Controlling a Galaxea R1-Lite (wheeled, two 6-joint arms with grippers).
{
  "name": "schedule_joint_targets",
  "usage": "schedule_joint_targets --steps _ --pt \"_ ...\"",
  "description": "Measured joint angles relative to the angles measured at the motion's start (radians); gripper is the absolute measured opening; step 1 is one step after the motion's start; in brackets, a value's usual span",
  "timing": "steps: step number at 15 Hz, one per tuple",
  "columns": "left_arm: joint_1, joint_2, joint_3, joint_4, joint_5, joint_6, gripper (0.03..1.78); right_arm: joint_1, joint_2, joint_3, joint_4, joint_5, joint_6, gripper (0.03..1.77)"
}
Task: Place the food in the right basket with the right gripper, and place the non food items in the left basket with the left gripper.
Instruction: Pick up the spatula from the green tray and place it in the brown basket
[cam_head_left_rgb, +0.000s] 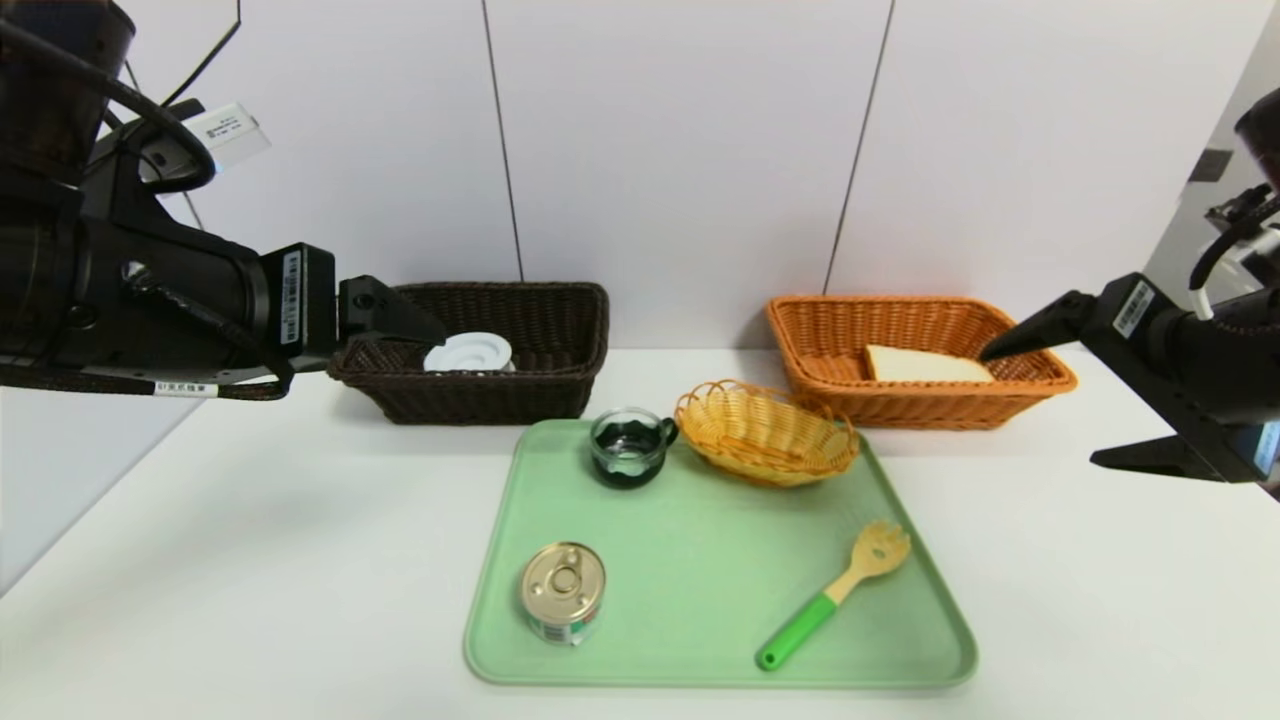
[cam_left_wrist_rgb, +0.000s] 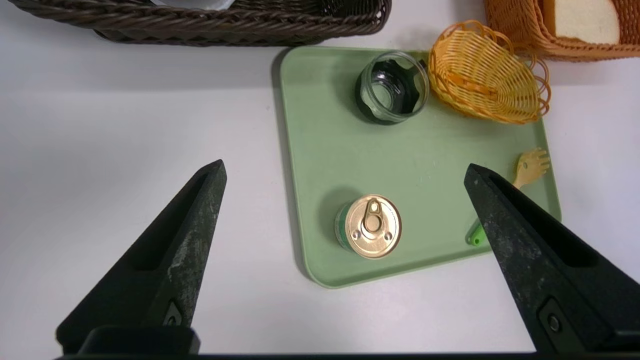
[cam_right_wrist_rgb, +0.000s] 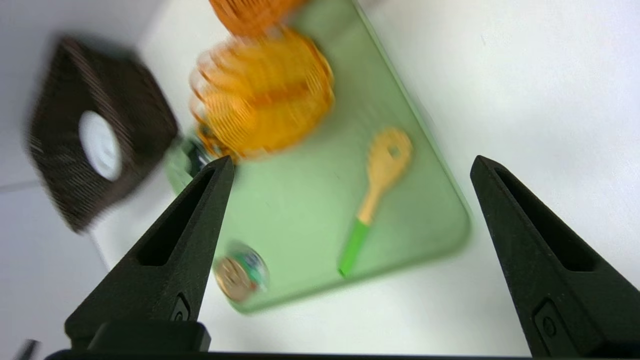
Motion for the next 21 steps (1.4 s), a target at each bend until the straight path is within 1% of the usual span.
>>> schedule_joint_targets --steps 1,4,7,10,12,13,15,17,21 --pt "-0.005 -0.016 0.017 0.0 0.0 -0.001 1.69 0.038 0.012 -0.014 0.046 -0.007 0.004 1.64" --pt "-0.009 -0.064 0.067 0.0 0.0 -0.001 1.69 0.156 0.072 -0.038 0.096 -0.012 0.035 1.66" --pt "-0.009 -0.12 0.128 0.0 0.001 0.0 1.69 0.227 0.163 -0.074 0.106 -0.013 0.1 1.68" --pt "-0.009 -0.168 0.179 0.0 0.0 0.0 1.69 0.254 0.277 -0.148 0.149 -0.01 0.167 1.69" --pt "-0.009 -0.195 0.202 0.001 0.0 0.0 1.69 0.261 0.359 -0.228 0.211 0.0 0.226 1.69" --pt "-0.009 -0.207 0.212 0.002 0.0 0.0 1.69 0.271 0.399 -0.266 0.251 0.014 0.246 1.69" --pt "-0.009 -0.228 0.224 0.002 0.0 0.001 1.69 0.297 0.451 -0.294 0.288 0.038 0.257 1.69" --pt "-0.009 -0.246 0.229 0.009 0.0 0.0 1.69 0.317 0.497 -0.295 0.29 0.064 0.283 1.69" --pt "-0.009 -0.281 0.241 0.011 0.003 0.001 1.69 0.341 0.561 -0.267 0.289 0.071 0.296 1.7"
